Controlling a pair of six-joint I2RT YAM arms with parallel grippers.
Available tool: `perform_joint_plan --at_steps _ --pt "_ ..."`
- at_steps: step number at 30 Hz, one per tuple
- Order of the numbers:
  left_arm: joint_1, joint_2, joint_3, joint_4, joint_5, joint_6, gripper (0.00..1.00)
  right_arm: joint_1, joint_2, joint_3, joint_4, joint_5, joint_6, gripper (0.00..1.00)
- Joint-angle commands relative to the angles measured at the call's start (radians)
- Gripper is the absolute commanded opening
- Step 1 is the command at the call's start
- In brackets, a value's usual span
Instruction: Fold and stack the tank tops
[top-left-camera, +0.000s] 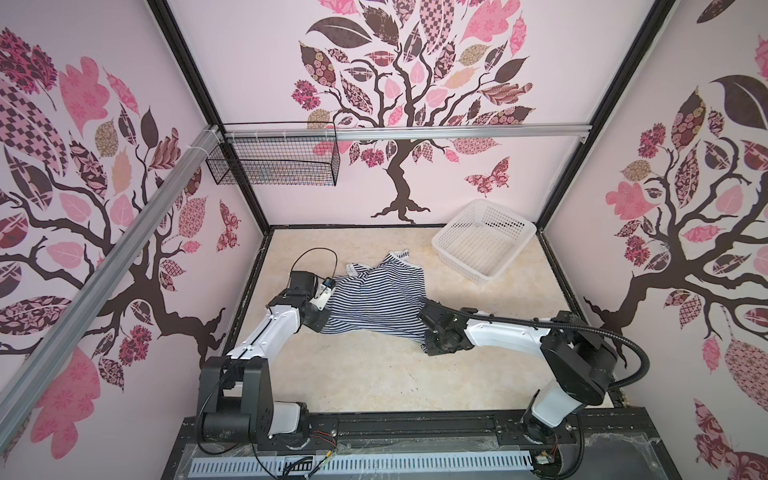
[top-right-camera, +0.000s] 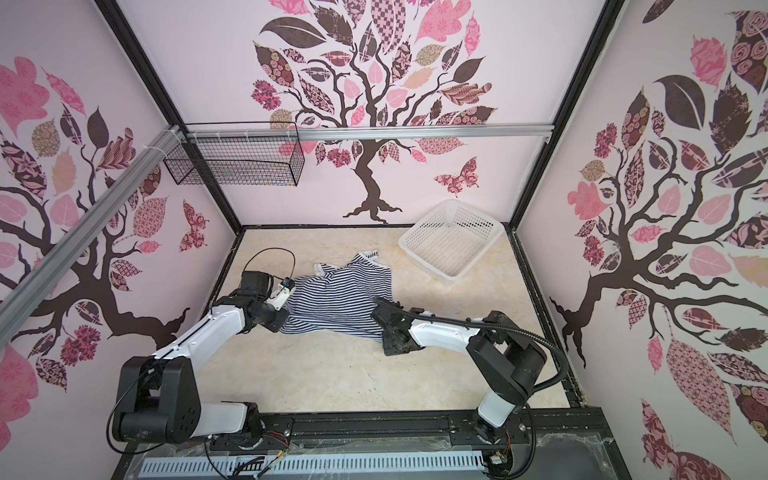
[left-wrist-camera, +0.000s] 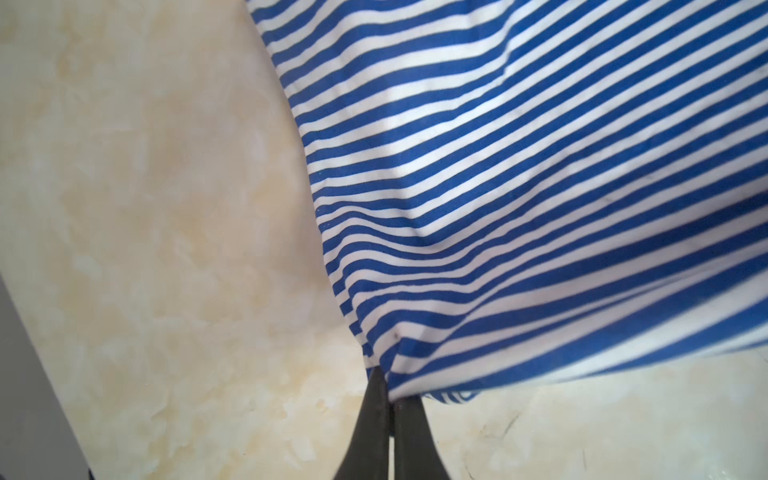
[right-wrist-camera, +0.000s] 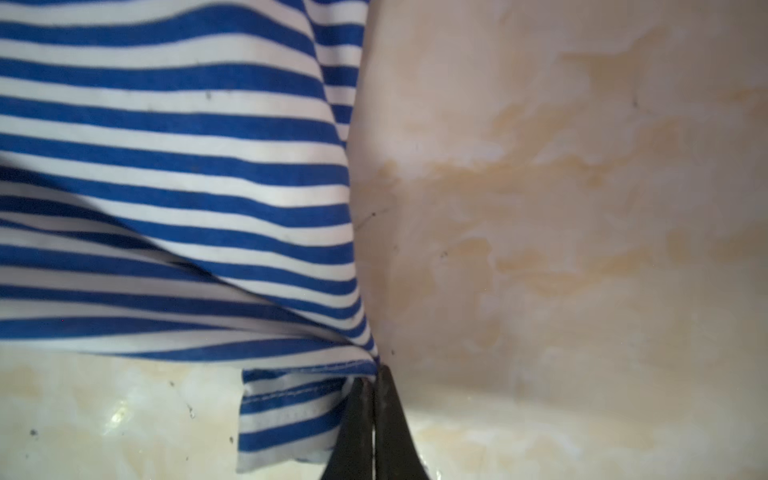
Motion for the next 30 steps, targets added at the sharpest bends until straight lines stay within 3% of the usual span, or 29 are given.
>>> perform_joint_plan --at_steps 1,3,5,9,11,14,18,22,30 --pt "0.007 -0.035 -0.023 -0.031 -0.005 0.022 0.01 0.005 -0.036 -0.005 -0.056 0.019 0.039 0.34" --pt "0.008 -0.049 -0.029 -0.046 -0.022 0.019 0.27 0.005 -0.06 -0.007 -0.063 0.011 0.044 0.5" --pt "0.014 -0.084 -0.039 -0.051 -0.037 0.008 0.41 0.005 -0.108 -0.017 -0.055 0.002 0.051 0.57" --pt "0.022 -0.197 -0.076 -0.047 -0.055 -0.019 0.65 0.005 -0.188 -0.039 -0.034 -0.03 0.061 0.61" --pt "0.022 -0.24 -0.091 -0.06 -0.022 -0.02 0.7 0.005 -0.191 -0.059 -0.002 -0.077 0.079 0.61" --pt "0.022 -0.25 -0.102 -0.124 0.055 0.016 0.7 0.019 -0.178 -0.1 0.074 -0.144 0.106 0.6" --pt "0.022 -0.193 -0.126 -0.164 0.046 0.079 0.7 0.04 -0.161 -0.12 0.127 -0.17 0.128 0.59" --pt "0.021 -0.146 -0.152 -0.202 0.105 0.135 0.66 0.05 -0.133 -0.131 0.164 -0.179 0.142 0.58" --pt "-0.069 -0.134 -0.205 -0.167 0.094 0.125 0.61 0.053 -0.073 -0.141 0.205 -0.186 0.156 0.58"
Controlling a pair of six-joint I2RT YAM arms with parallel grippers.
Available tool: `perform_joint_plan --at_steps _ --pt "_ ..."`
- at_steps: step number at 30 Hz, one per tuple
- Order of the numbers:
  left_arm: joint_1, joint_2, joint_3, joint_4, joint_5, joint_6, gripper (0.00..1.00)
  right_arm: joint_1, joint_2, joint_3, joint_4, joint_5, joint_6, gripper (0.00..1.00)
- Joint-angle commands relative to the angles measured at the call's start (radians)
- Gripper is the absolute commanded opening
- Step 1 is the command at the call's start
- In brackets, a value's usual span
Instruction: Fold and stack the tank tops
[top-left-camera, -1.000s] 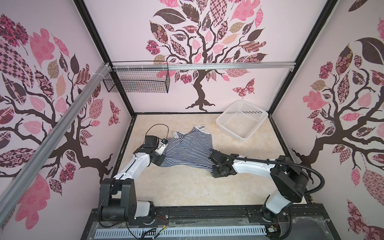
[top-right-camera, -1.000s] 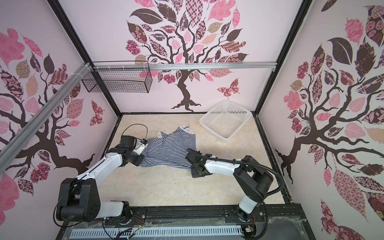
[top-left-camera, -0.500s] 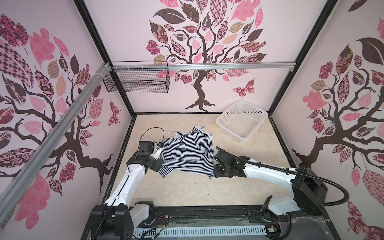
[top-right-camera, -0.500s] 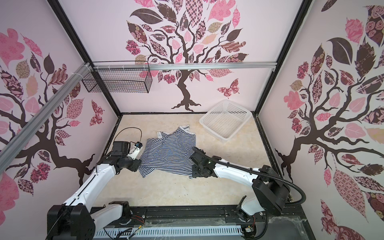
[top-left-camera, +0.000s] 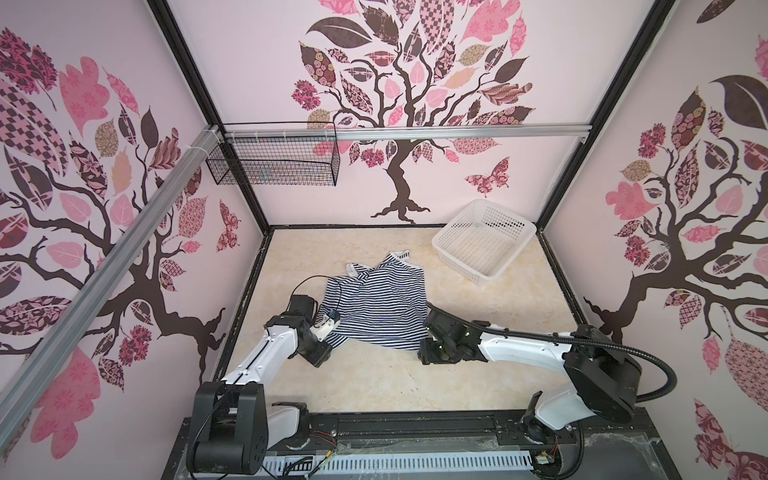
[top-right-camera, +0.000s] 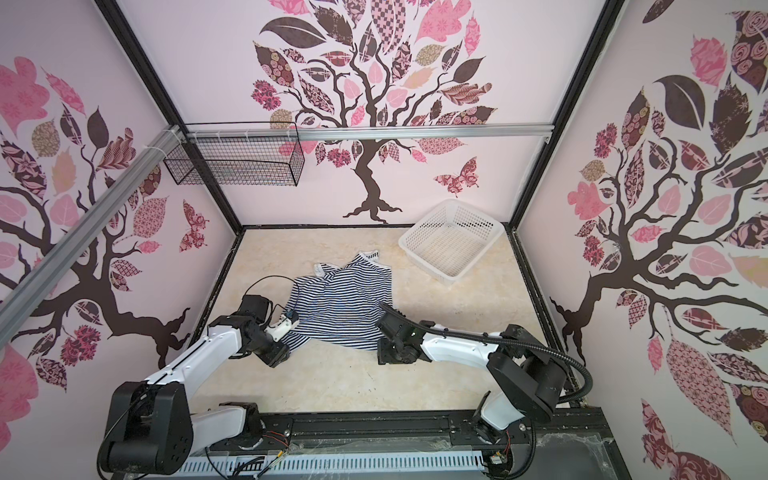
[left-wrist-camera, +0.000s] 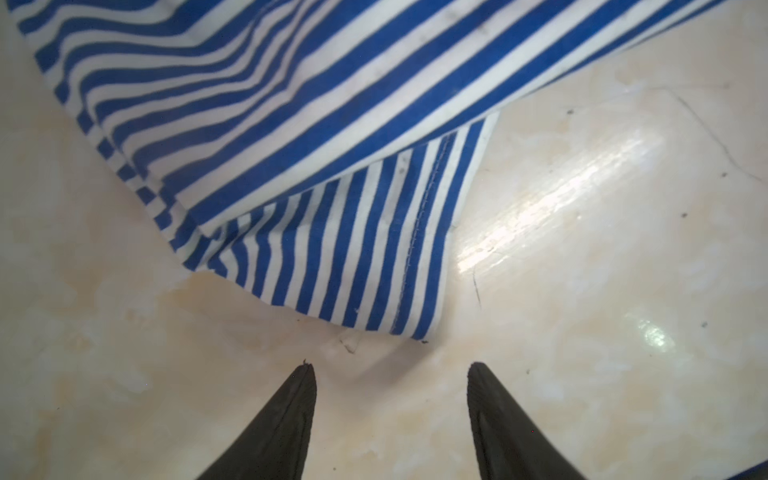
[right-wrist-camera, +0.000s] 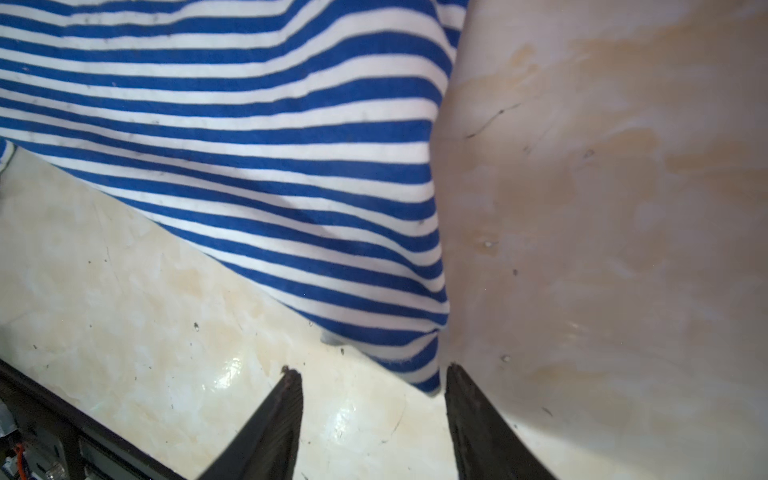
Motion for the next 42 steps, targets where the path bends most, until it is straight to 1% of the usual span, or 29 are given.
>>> perform_joint_plan --at_steps 1,2,4,5,6,9,11,14,18,22,25,27,29,32,34,36,37,38,39,40,41,42 --pt "-0.056 0.002 -0.034 0.024 -0.007 0.002 0.61 0.007 0.035 -0.004 0.013 -0.008 0.016 0.58" --pt "-0.074 0.007 -0.034 0.036 -0.026 -0.004 0.6 0.007 0.044 -0.002 0.016 -0.007 0.015 0.57" --pt "-0.079 0.023 -0.03 0.054 -0.041 -0.016 0.58 0.007 0.057 0.003 0.02 -0.004 0.013 0.52" --pt "-0.08 0.037 -0.022 0.068 -0.066 -0.025 0.53 0.007 0.063 0.009 0.015 0.003 0.01 0.47" --pt "-0.079 0.048 -0.019 0.093 -0.096 -0.041 0.46 0.007 0.067 0.017 0.009 0.014 0.006 0.43" --pt "-0.075 0.093 -0.008 0.173 -0.208 -0.068 0.15 0.007 0.072 0.053 -0.044 0.073 -0.016 0.26" --pt "-0.063 0.098 0.014 0.176 -0.218 -0.079 0.0 0.007 0.069 0.086 -0.096 0.12 -0.034 0.18" --pt "-0.033 0.046 0.044 0.158 -0.205 -0.081 0.0 0.007 0.046 0.131 -0.178 0.187 -0.068 0.12" --pt "-0.002 -0.074 0.055 0.155 -0.235 -0.057 0.0 0.007 -0.013 0.176 -0.289 0.284 -0.122 0.09" --pt "0.011 -0.176 0.044 0.156 -0.279 -0.029 0.0 0.013 -0.073 0.231 -0.409 0.408 -0.169 0.08" --pt "0.017 -0.236 0.024 0.153 -0.297 -0.026 0.0 0.04 -0.098 0.285 -0.489 0.482 -0.193 0.09" --pt "0.021 -0.268 0.002 0.167 -0.31 -0.021 0.0 0.071 -0.109 0.32 -0.515 0.501 -0.21 0.11" --pt "0.026 -0.295 -0.028 0.184 -0.312 -0.007 0.0 0.105 -0.112 0.345 -0.513 0.486 -0.231 0.13" --pt "0.028 -0.295 -0.055 0.178 -0.318 0.01 0.0 0.132 -0.072 0.361 -0.486 0.42 -0.25 0.2" --pt "0.031 -0.286 -0.072 0.173 -0.31 0.02 0.0 0.155 -0.014 0.365 -0.472 0.385 -0.254 0.28" --pt "0.036 -0.279 -0.086 0.179 -0.31 0.032 0.0 0.188 0.043 0.375 -0.46 0.348 -0.264 0.42" --pt "0.04 -0.275 -0.097 0.186 -0.314 0.04 0.0 0.208 0.064 0.378 -0.449 0.327 -0.273 0.48" --pt "0.044 -0.273 -0.104 0.193 -0.319 0.048 0.0 0.224 0.065 0.375 -0.434 0.331 -0.268 0.52" --pt "0.047 -0.271 -0.11 0.202 -0.324 0.056 0.0 0.224 0.054 0.358 -0.42 0.332 -0.254 0.54" --pt "0.049 -0.269 -0.119 0.211 -0.332 0.064 0.0 0.219 0.031 0.338 -0.403 0.345 -0.233 0.58" --pt "0.051 -0.268 -0.128 0.224 -0.337 0.071 0.0 0.206 0.006 0.316 -0.392 0.353 -0.213 0.6" --pt "0.051 -0.266 -0.134 0.23 -0.339 0.075 0.0 0.186 -0.016 0.295 -0.386 0.351 -0.19 0.6"
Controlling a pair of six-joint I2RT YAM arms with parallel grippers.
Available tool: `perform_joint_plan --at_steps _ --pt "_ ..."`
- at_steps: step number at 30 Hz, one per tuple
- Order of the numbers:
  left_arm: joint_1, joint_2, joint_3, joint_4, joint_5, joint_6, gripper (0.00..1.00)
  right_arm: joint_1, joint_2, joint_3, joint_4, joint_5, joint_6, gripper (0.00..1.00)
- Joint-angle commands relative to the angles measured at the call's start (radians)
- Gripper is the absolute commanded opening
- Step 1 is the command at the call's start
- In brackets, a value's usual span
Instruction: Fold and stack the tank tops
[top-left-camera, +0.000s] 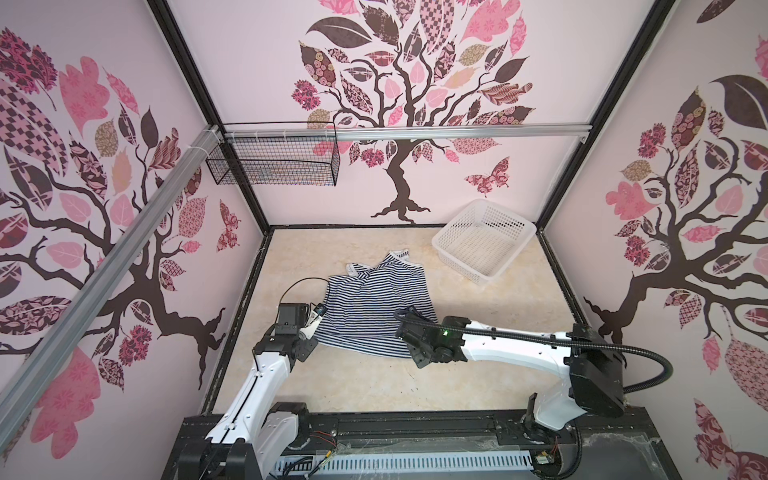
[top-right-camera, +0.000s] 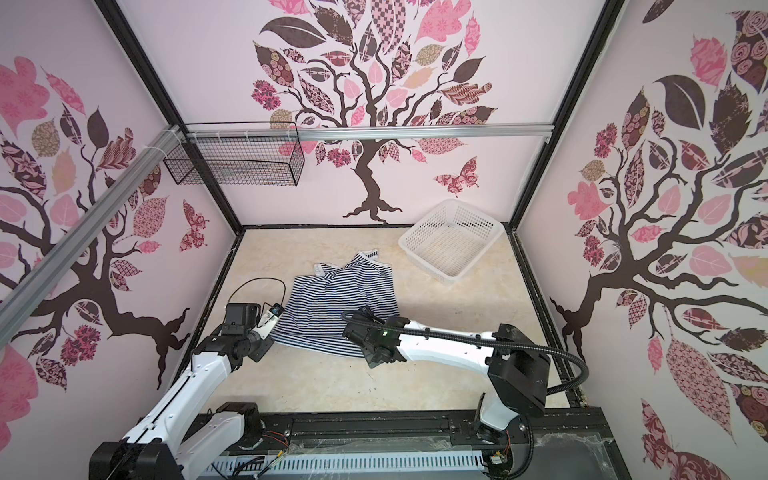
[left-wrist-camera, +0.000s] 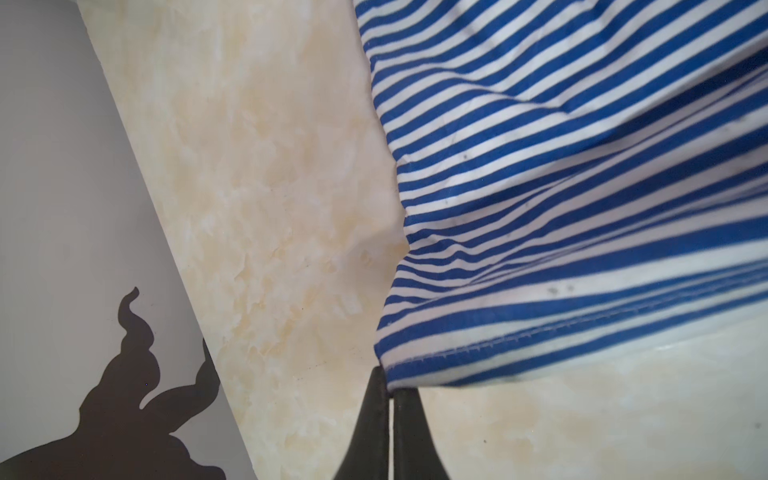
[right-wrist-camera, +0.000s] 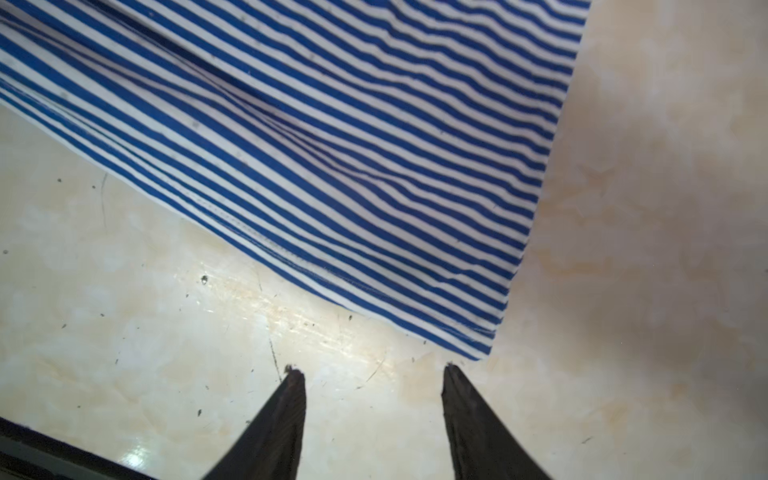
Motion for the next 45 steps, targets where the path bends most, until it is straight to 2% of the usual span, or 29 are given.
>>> perform_joint_plan --at_steps 1,6,7,9,11,16,18,22,25,31,40,45 --pt "0.007 0.006 -0.027 0.051 -0.015 0.032 0.0 -0.063 -0.085 -0.047 0.024 -0.014 0.078 0.6" --pt "0.008 0.032 -0.047 0.076 -0.017 0.024 0.0 -0.204 -0.192 -0.21 0.098 -0.081 0.173 0.6" --pt "0.008 0.04 -0.051 0.082 -0.016 0.022 0.04 -0.234 -0.212 -0.241 0.121 -0.108 0.177 0.6" --pt "0.015 0.053 -0.039 0.049 0.017 0.016 0.2 -0.283 -0.247 -0.291 0.169 -0.175 0.18 0.6" --pt "0.04 0.05 -0.011 -0.011 0.092 0.009 0.33 -0.312 -0.267 -0.325 0.205 -0.223 0.183 0.6" --pt "0.104 0.047 0.038 -0.043 0.17 -0.005 0.49 -0.331 -0.263 -0.336 0.225 -0.246 0.184 0.61" --pt "0.15 0.073 0.073 -0.07 0.235 -0.012 0.5 -0.346 -0.259 -0.338 0.23 -0.246 0.184 0.62" --pt "0.311 0.176 0.223 -0.232 0.469 -0.004 0.53 -0.414 -0.258 -0.361 0.282 -0.329 0.172 0.62" --pt "0.385 0.291 0.319 -0.371 0.571 0.06 0.54 -0.417 -0.246 -0.366 0.302 -0.366 0.167 0.62" --pt "0.391 0.401 0.323 -0.427 0.561 0.12 0.56 -0.417 -0.221 -0.407 0.37 -0.446 0.182 0.63" --pt "0.391 0.528 0.297 -0.355 0.492 0.158 0.56 -0.417 -0.226 -0.458 0.414 -0.462 0.206 0.63" --pt "0.398 0.604 0.316 -0.336 0.51 0.16 0.51 -0.417 -0.256 -0.484 0.423 -0.454 0.216 0.62"
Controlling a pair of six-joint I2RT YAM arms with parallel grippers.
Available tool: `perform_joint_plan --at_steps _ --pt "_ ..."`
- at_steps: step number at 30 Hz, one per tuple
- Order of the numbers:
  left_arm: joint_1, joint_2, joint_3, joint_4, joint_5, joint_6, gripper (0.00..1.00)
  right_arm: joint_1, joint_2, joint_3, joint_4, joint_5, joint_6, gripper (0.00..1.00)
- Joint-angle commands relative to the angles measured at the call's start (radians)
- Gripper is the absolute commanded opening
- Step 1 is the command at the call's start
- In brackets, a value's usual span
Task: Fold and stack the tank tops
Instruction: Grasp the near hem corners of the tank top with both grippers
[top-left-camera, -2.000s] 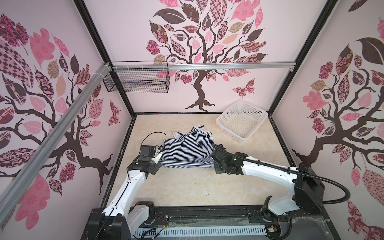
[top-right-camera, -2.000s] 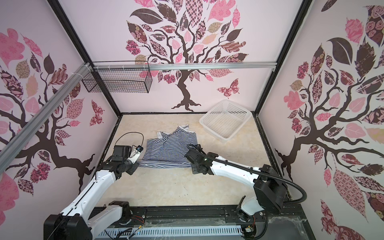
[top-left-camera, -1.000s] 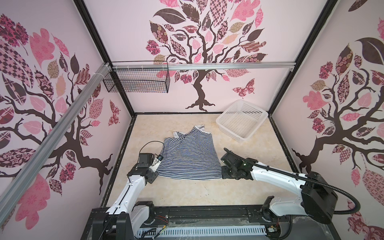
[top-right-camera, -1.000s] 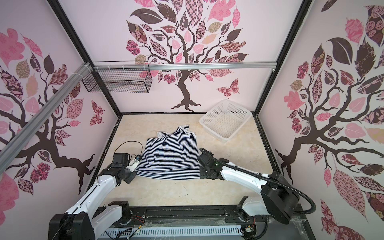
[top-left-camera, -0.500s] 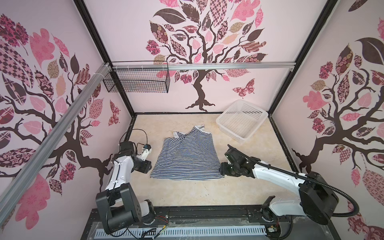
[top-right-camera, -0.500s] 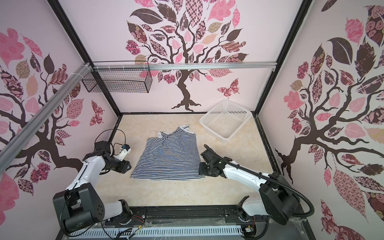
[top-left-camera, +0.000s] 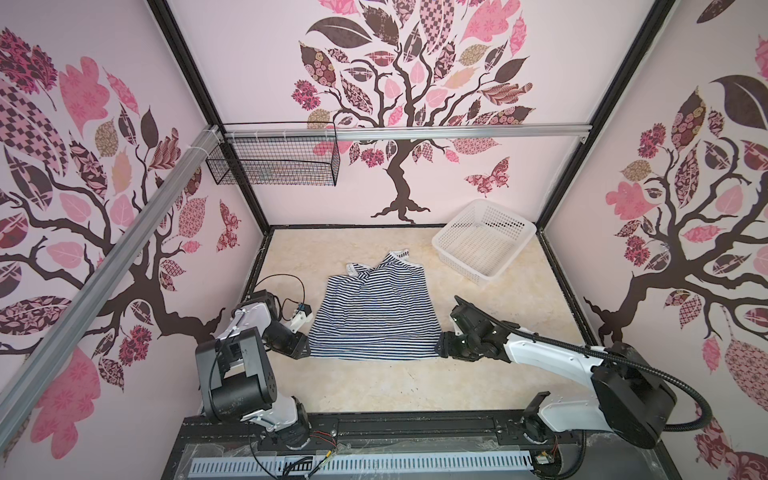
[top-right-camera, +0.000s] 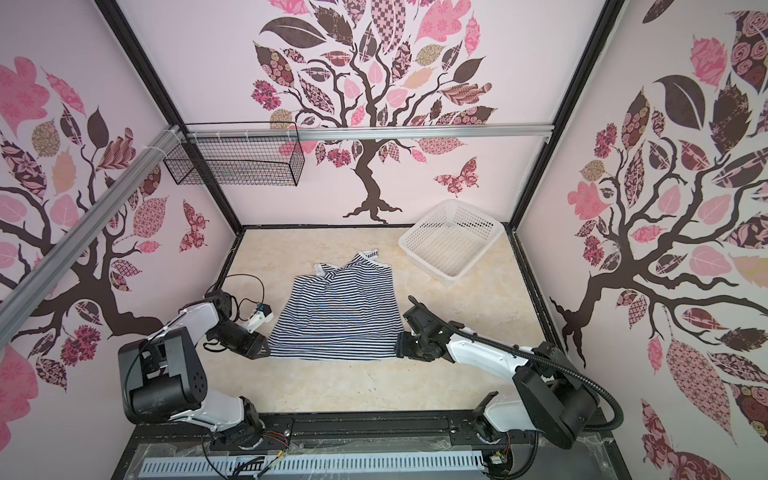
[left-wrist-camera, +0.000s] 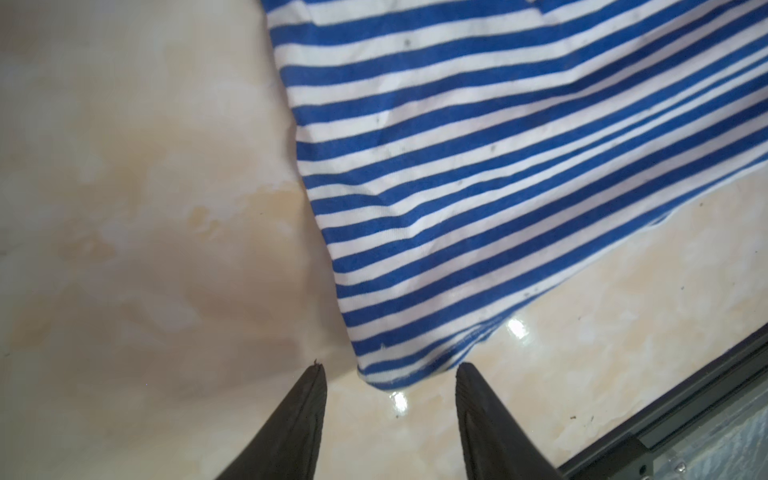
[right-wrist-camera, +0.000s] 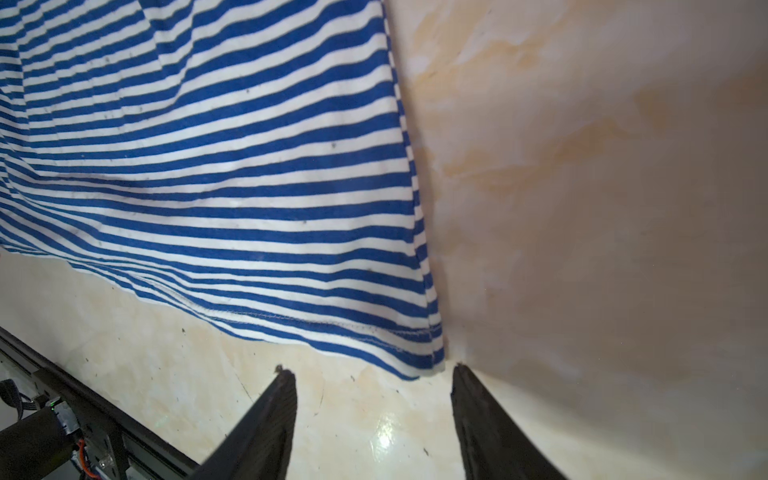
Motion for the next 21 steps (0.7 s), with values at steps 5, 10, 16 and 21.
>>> perform_joint_plan --at_steps 5,10,16,21 --pt "0.05 0.092 0.045 -0.031 0.114 0.065 0.47 0.003 -0.032 -0.032 0.006 0.0 0.018 0.62" --pt "0.067 0.164 0.073 -0.058 0.139 0.09 0.38 0.003 -0.022 -0.033 0.009 0.011 0.016 0.62" --pt "0.069 0.156 0.067 -0.055 0.139 0.092 0.15 0.003 0.006 -0.028 0.046 0.0 0.023 0.61" --pt "0.068 0.157 0.067 -0.059 0.153 0.089 0.07 0.001 0.037 -0.014 0.052 0.026 0.023 0.6"
